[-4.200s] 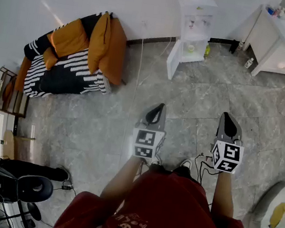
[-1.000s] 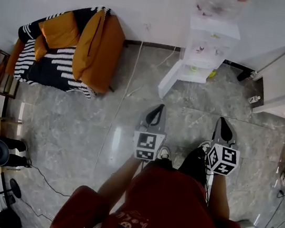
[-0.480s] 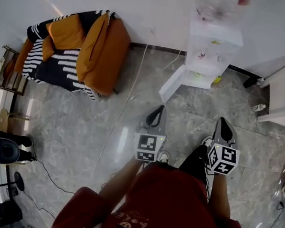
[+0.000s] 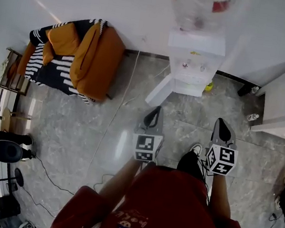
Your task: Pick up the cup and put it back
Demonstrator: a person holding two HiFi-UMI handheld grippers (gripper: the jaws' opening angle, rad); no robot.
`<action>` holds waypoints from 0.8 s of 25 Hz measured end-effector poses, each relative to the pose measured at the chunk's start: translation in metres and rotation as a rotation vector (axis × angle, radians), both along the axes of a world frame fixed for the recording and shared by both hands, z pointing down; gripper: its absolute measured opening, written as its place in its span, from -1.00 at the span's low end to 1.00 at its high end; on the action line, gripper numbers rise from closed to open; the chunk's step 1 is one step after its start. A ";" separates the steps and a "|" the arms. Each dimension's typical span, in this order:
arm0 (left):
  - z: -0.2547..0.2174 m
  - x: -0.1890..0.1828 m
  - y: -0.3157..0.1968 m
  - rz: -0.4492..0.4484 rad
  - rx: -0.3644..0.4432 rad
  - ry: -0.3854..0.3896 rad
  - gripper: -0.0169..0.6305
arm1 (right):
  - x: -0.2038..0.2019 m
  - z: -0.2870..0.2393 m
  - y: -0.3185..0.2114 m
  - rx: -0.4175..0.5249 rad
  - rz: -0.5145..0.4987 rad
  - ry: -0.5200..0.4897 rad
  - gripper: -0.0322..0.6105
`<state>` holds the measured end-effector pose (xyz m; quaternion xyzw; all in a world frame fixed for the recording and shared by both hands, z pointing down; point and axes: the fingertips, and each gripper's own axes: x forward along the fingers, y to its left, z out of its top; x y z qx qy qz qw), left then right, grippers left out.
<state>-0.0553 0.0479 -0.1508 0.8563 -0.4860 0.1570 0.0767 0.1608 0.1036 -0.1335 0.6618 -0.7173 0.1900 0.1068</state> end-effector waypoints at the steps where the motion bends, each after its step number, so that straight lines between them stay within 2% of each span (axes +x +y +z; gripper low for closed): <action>1: -0.001 0.013 -0.002 -0.005 0.002 0.000 -0.95 | 0.014 -0.001 -0.003 0.003 -0.006 0.000 -0.91; 7: -0.011 0.098 -0.017 -0.026 0.013 0.023 -0.95 | 0.090 -0.001 -0.019 0.012 -0.045 -0.006 -0.91; 10: -0.019 0.122 -0.020 -0.034 0.024 0.025 -0.95 | 0.113 0.001 -0.026 0.019 -0.075 -0.001 -0.91; 14: -0.027 0.136 -0.028 -0.058 0.044 0.033 -0.95 | 0.129 0.001 -0.040 0.035 -0.103 -0.005 -0.91; 20: -0.032 0.124 -0.034 -0.063 0.075 0.018 -0.95 | 0.118 -0.006 -0.053 0.048 -0.097 -0.017 -0.91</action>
